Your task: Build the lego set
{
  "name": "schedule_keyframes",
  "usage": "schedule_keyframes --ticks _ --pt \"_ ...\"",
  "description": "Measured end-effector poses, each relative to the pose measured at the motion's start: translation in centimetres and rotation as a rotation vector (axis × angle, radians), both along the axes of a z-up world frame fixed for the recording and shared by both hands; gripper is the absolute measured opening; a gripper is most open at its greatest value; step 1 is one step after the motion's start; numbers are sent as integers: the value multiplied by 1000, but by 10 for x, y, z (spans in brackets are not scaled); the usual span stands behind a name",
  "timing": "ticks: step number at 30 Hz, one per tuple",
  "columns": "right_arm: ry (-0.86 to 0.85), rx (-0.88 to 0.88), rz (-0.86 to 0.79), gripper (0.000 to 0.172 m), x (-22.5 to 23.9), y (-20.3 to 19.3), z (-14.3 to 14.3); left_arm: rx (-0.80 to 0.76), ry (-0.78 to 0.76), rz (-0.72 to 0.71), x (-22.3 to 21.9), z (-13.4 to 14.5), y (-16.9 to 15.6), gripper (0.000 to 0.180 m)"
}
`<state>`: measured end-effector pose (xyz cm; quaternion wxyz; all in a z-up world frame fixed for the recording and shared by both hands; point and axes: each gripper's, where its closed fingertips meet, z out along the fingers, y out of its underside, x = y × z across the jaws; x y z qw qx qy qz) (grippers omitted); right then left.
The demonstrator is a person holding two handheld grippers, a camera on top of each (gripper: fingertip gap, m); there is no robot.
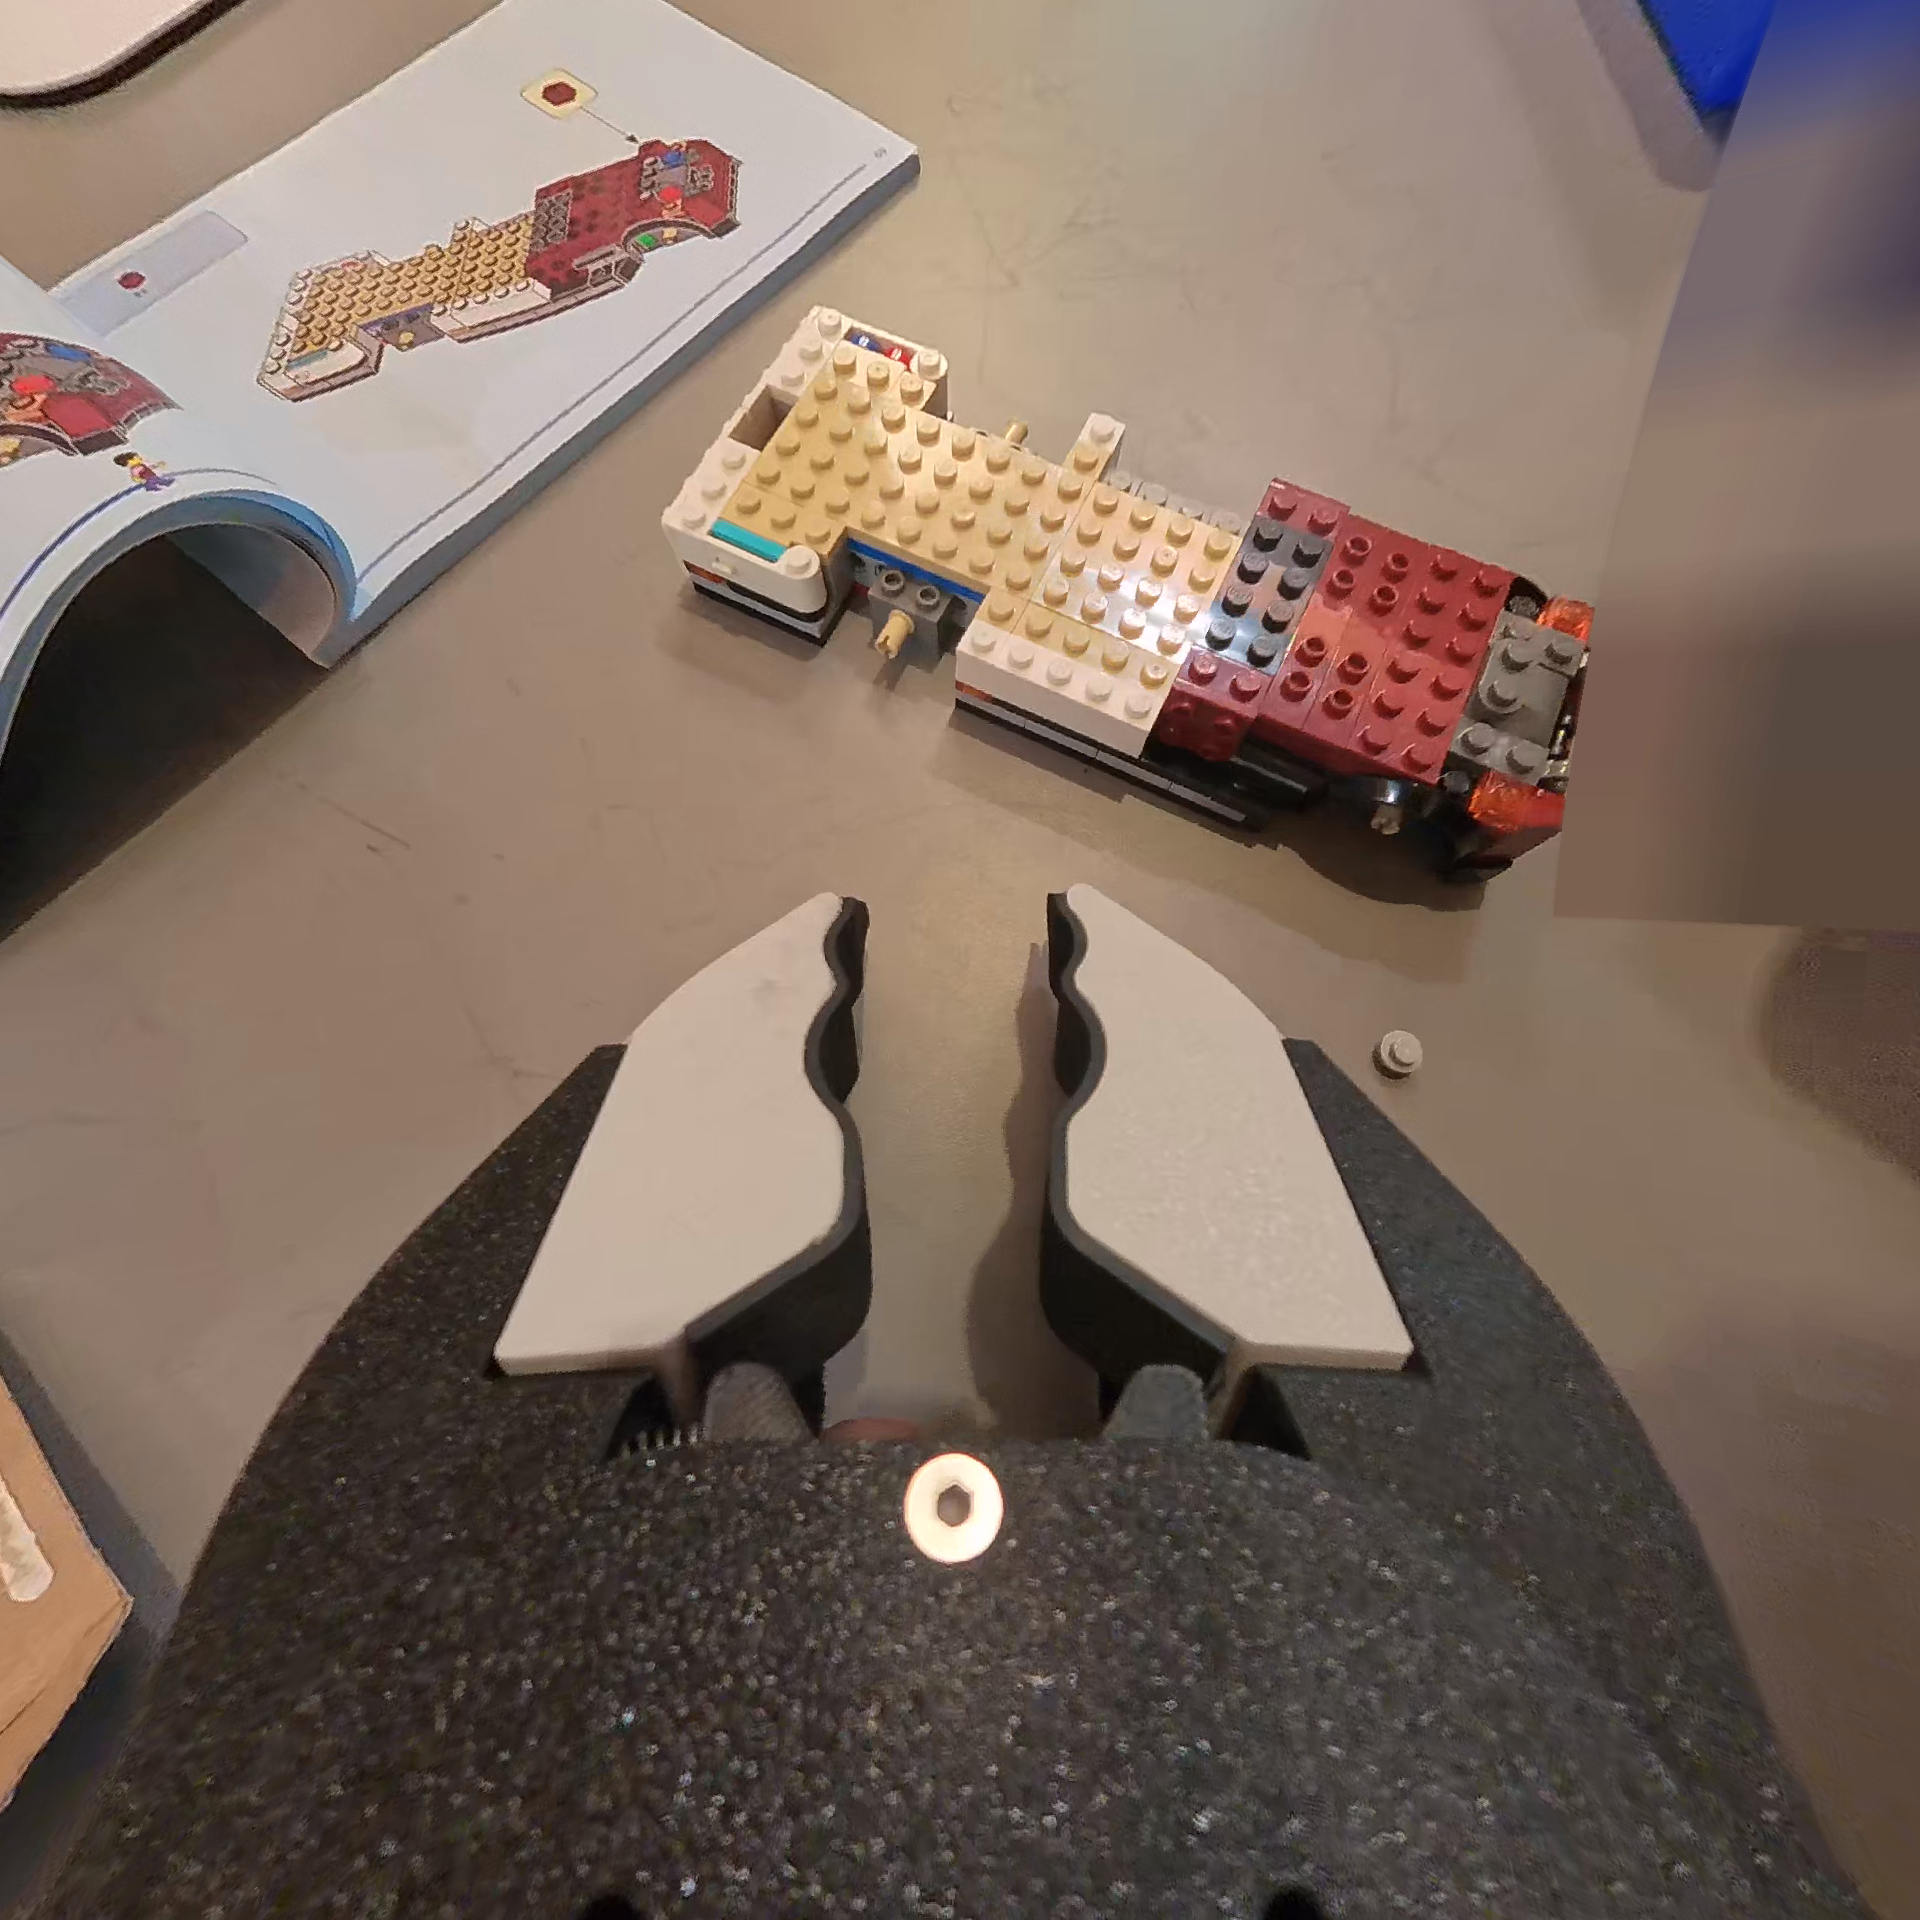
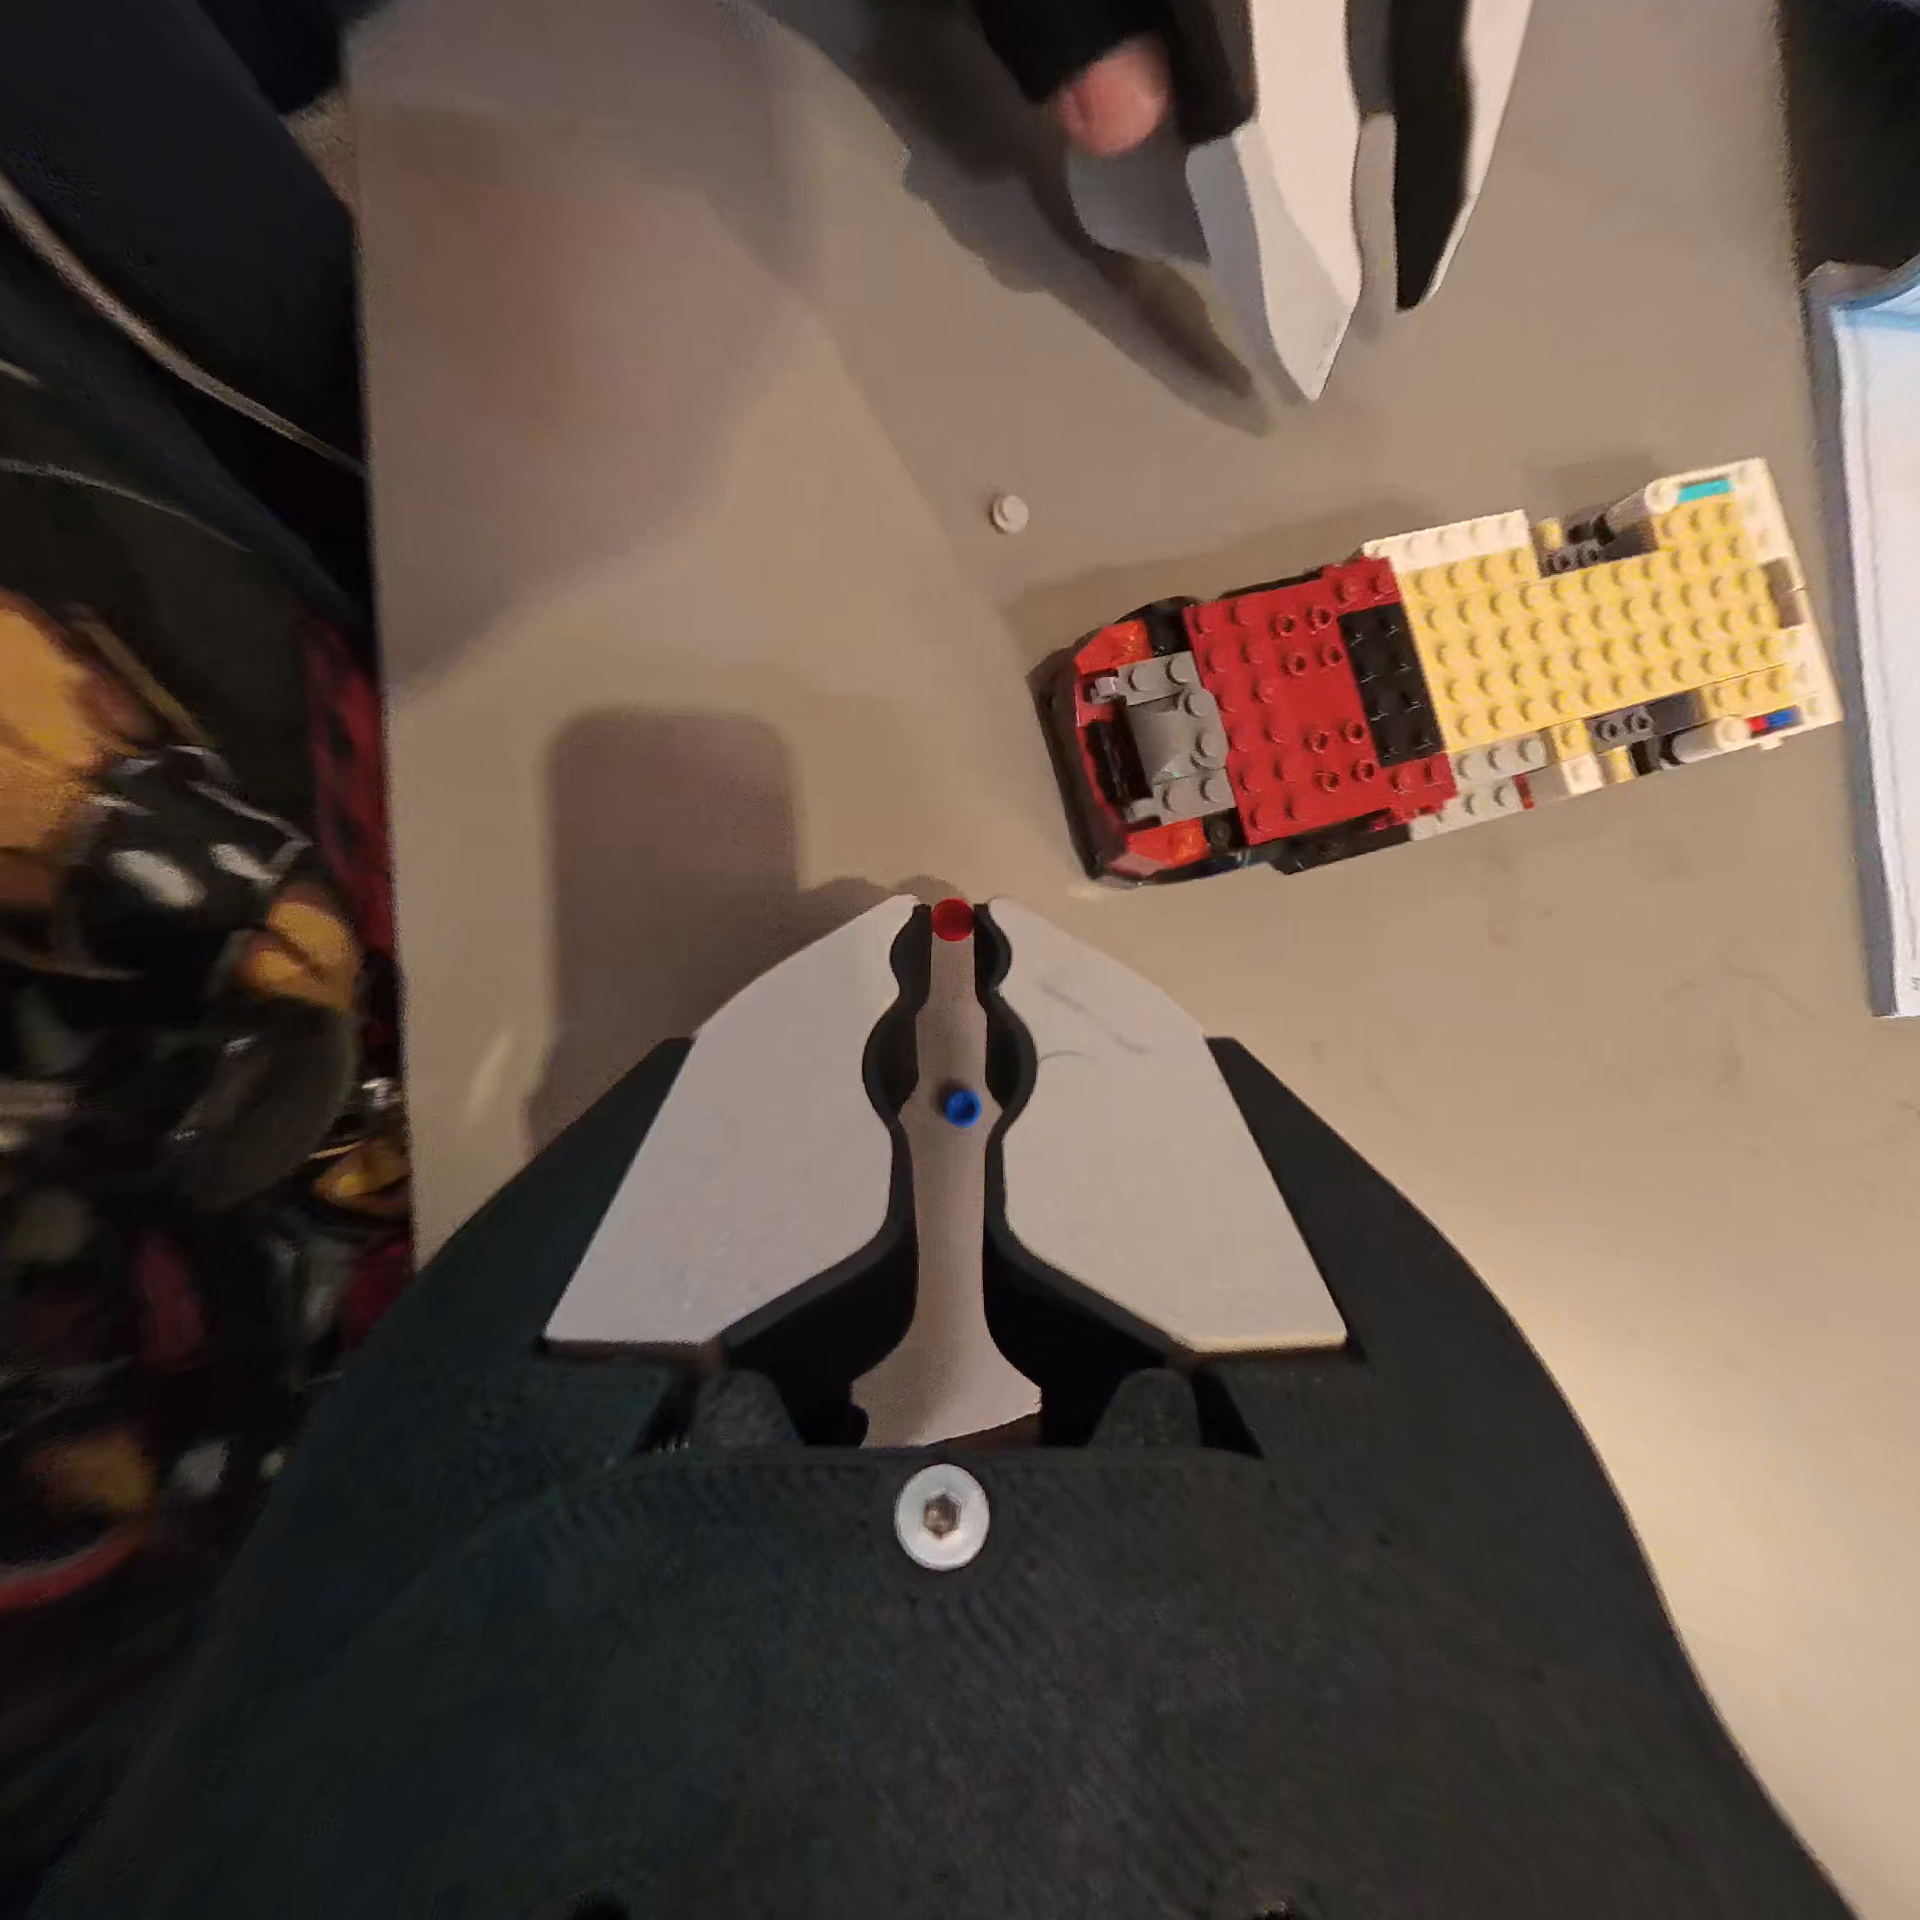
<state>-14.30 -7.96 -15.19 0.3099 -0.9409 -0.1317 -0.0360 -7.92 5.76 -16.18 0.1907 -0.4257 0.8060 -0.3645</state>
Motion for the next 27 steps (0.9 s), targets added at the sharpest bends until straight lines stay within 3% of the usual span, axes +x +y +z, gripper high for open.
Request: schedule_keyframes --ticks 3,6,13,16,21,24,27 --pt "-60 -45 -17 8 4 3 -20 34 -18 -15 -1 -1 -2 35" --pt "-68 -38 -37 8 7 3 -20 67 -20 -37 -3 -3 -5 35" --pt "-25 36 -177 15 16 -23 11 130 -14 -59 -5 -9 -7 35" --pt "-95 20 -320 24 36 -60 29 126 -15 -57 -5 -9 -7 35" --pt "-238 -107 -664 33 93 -166 60 121 -13 -56 -5 -8 -7 35" --pt "-221 -320 -698 38 102 -218 44 130 -6 -66 -6 -10 -8 34" --pt "-163 -453 -596 35 96 -235 23 126 -2 -65 -6 -10 -8 34"
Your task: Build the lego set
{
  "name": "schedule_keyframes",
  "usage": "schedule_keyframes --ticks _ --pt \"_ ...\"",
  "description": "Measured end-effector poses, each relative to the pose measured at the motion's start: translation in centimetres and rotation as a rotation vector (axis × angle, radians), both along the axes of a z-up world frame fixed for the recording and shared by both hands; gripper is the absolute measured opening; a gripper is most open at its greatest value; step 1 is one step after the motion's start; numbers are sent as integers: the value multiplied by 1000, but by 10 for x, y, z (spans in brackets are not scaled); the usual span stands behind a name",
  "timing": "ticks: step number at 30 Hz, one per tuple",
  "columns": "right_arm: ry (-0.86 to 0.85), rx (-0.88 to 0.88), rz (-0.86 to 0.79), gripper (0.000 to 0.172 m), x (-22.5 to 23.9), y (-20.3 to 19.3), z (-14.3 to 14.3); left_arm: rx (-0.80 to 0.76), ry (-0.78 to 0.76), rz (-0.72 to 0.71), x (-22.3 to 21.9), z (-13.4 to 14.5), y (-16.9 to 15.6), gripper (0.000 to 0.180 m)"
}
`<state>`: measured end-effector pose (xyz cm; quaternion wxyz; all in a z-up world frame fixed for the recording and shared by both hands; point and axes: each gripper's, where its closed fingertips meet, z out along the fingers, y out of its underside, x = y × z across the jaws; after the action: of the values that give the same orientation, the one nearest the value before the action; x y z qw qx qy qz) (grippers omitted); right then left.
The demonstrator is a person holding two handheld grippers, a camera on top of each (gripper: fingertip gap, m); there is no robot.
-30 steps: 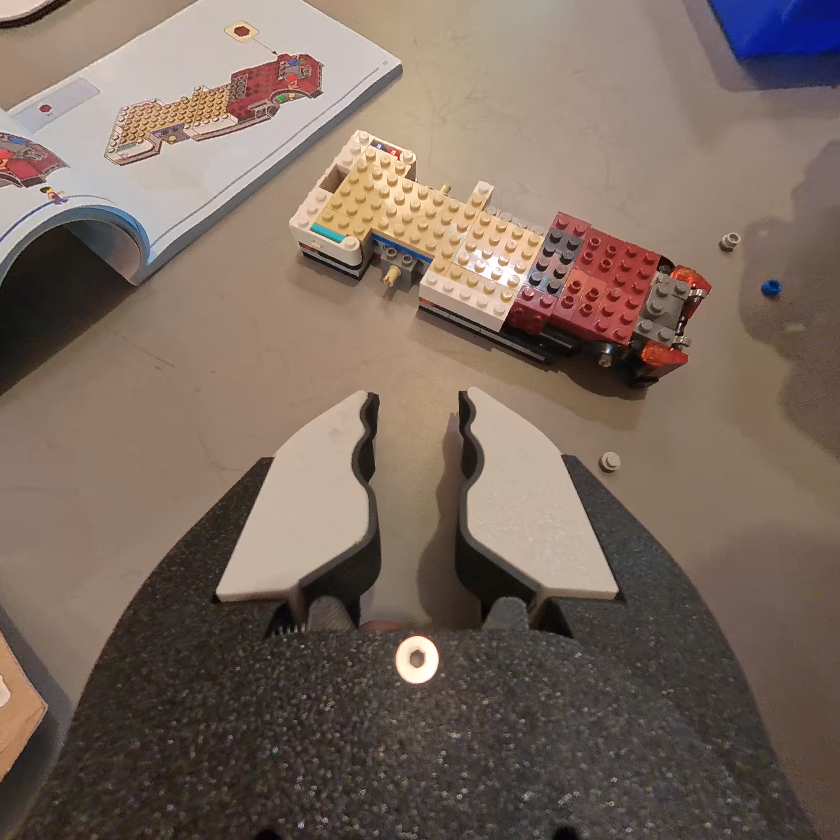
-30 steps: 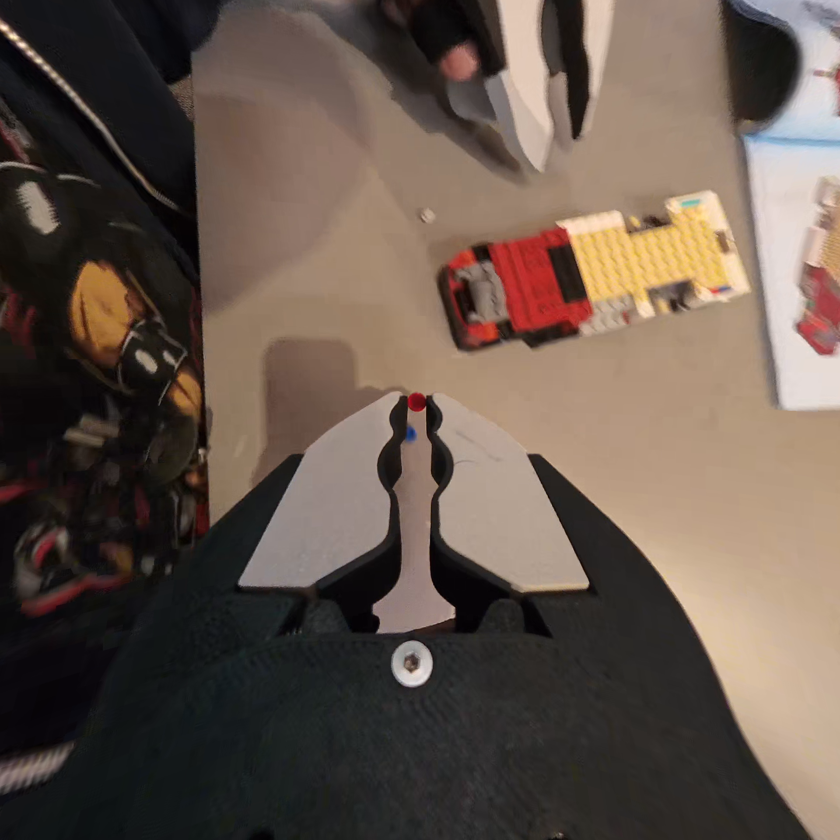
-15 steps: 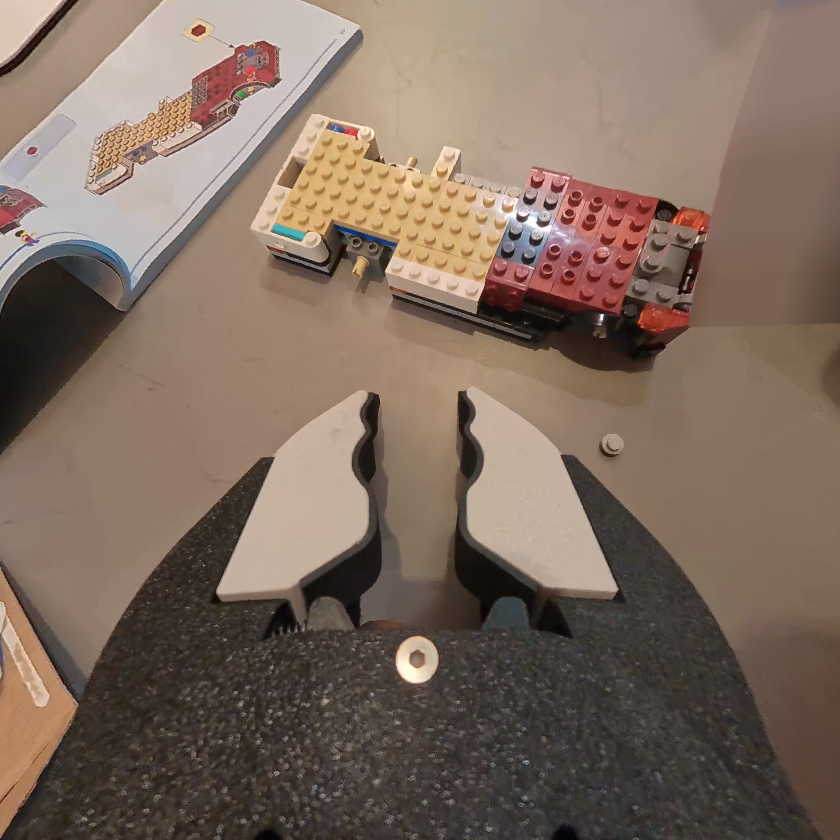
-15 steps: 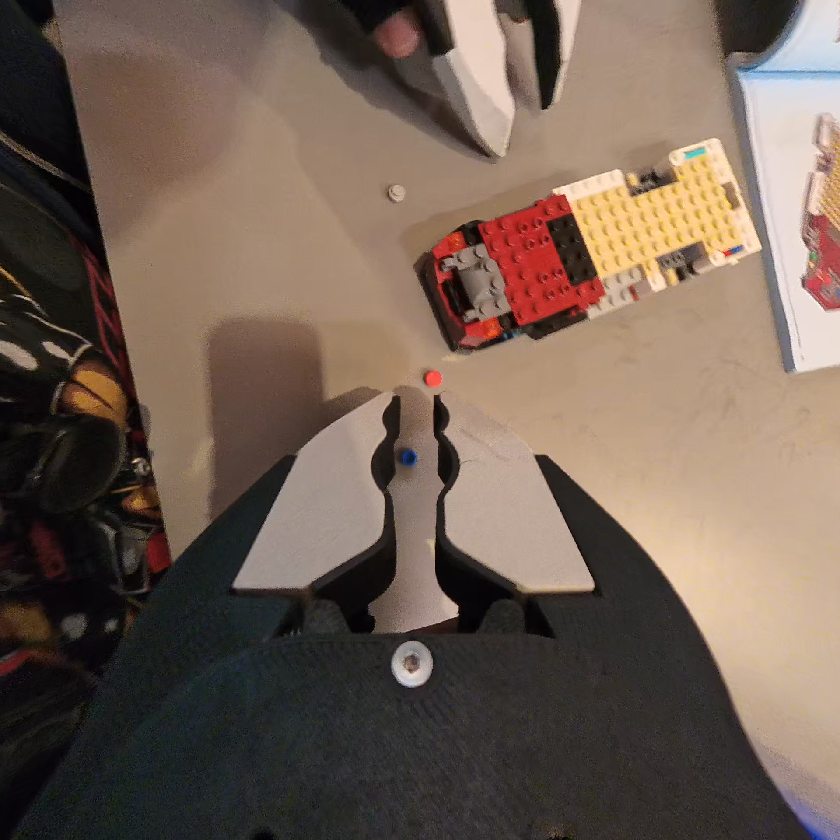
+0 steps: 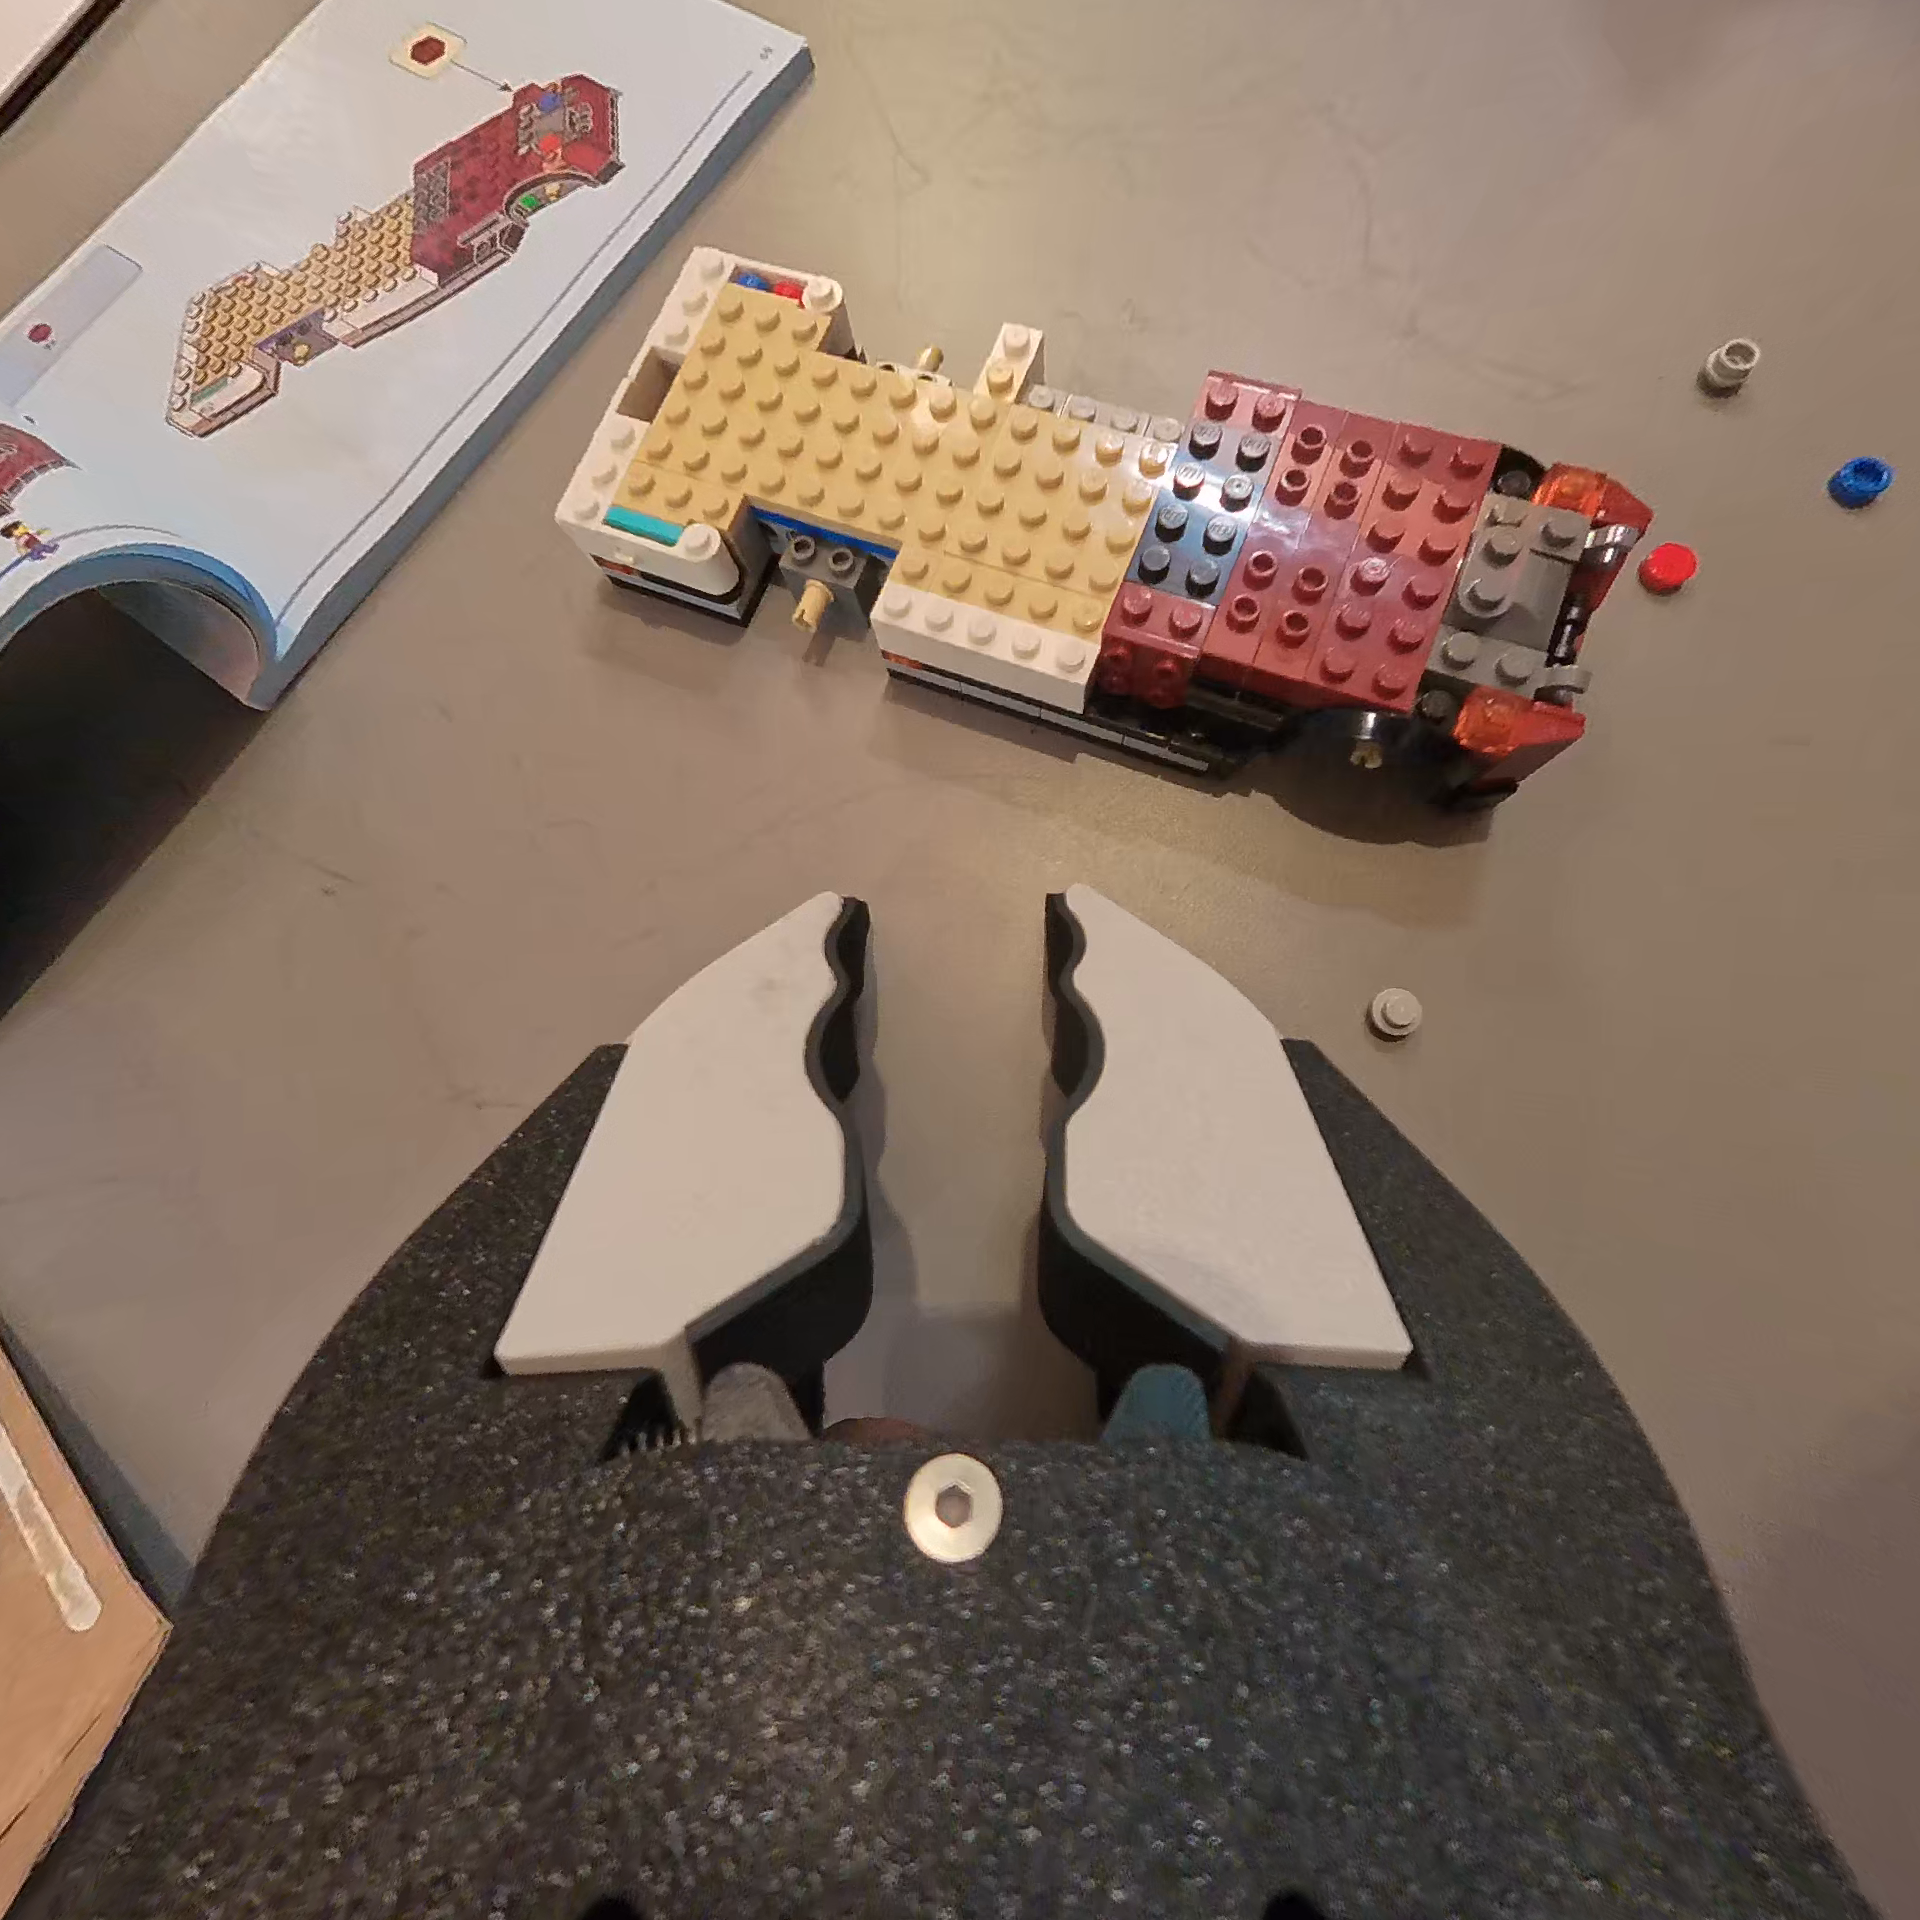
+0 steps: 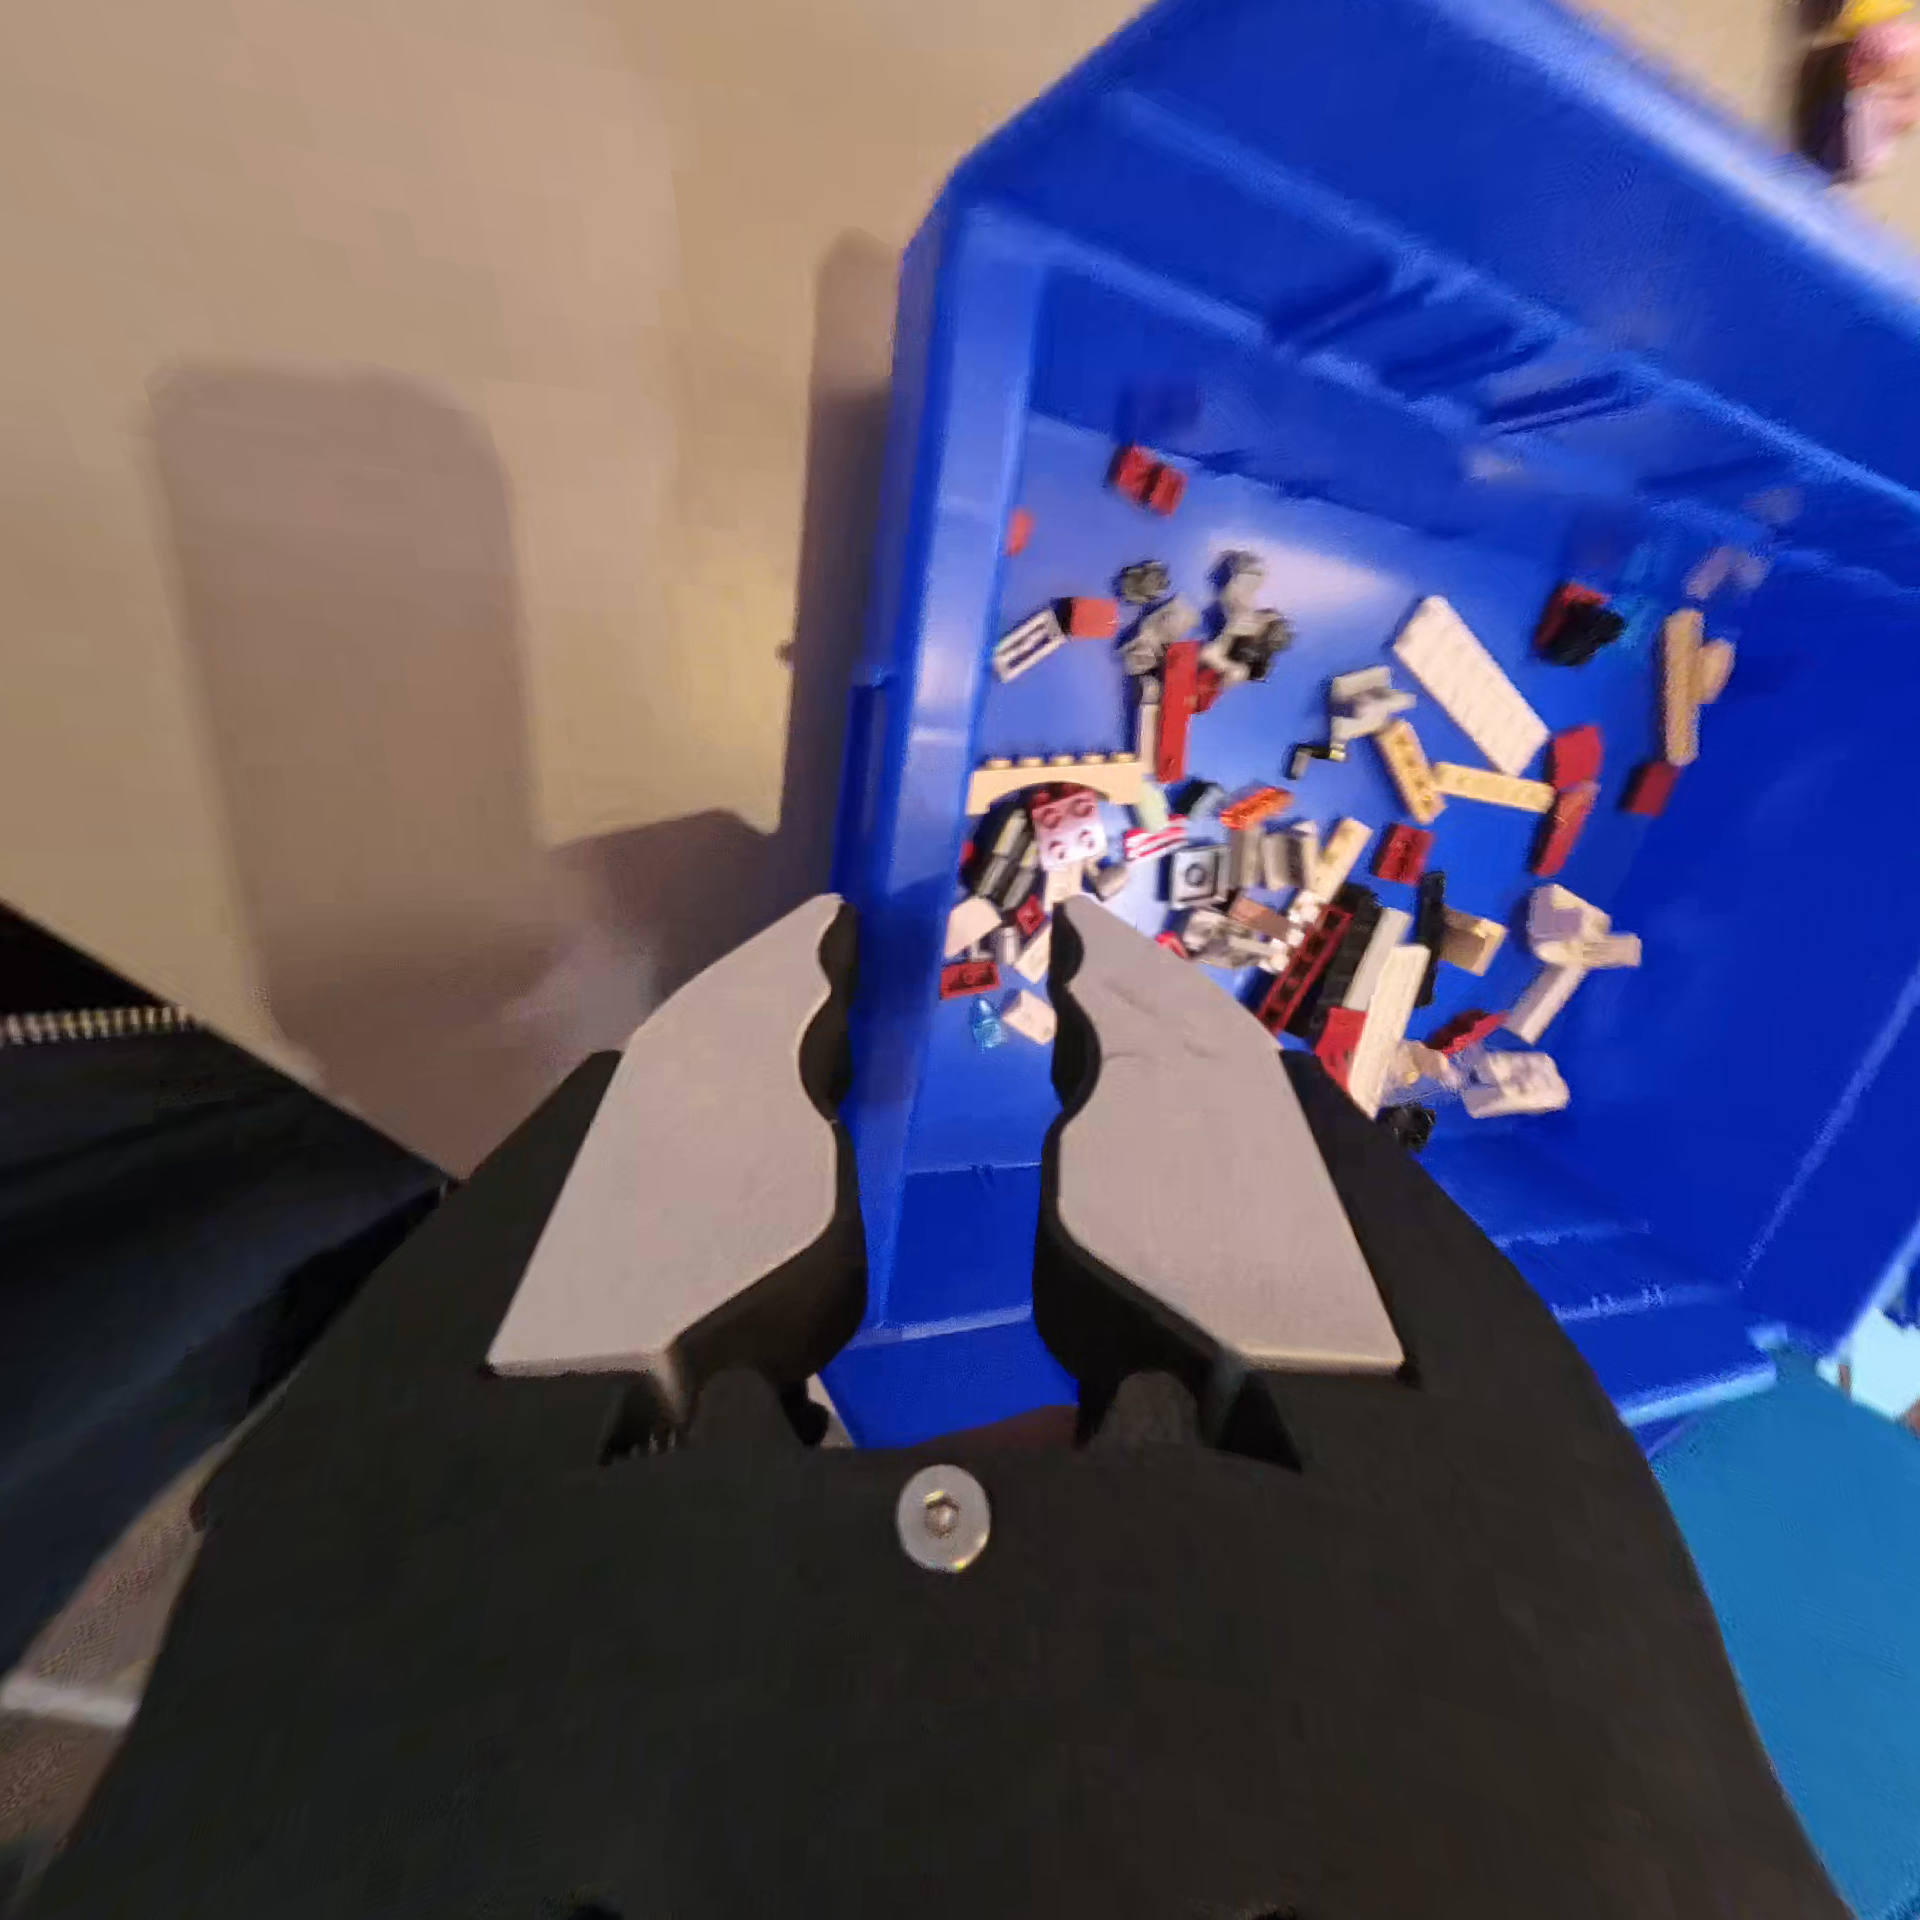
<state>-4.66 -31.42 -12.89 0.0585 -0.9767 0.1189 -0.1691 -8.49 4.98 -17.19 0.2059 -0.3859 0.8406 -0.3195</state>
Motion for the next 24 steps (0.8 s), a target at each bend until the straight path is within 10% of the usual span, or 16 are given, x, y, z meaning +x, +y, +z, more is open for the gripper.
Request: schedule_keyframes --ticks 17,24 --pt "-114 -176 340 21 95 -1 0 -131 -23 9 0 14 2 35" --pt "-167 17 447 18 67 56 33 -199 -17 -40 -32 20 -3 39"
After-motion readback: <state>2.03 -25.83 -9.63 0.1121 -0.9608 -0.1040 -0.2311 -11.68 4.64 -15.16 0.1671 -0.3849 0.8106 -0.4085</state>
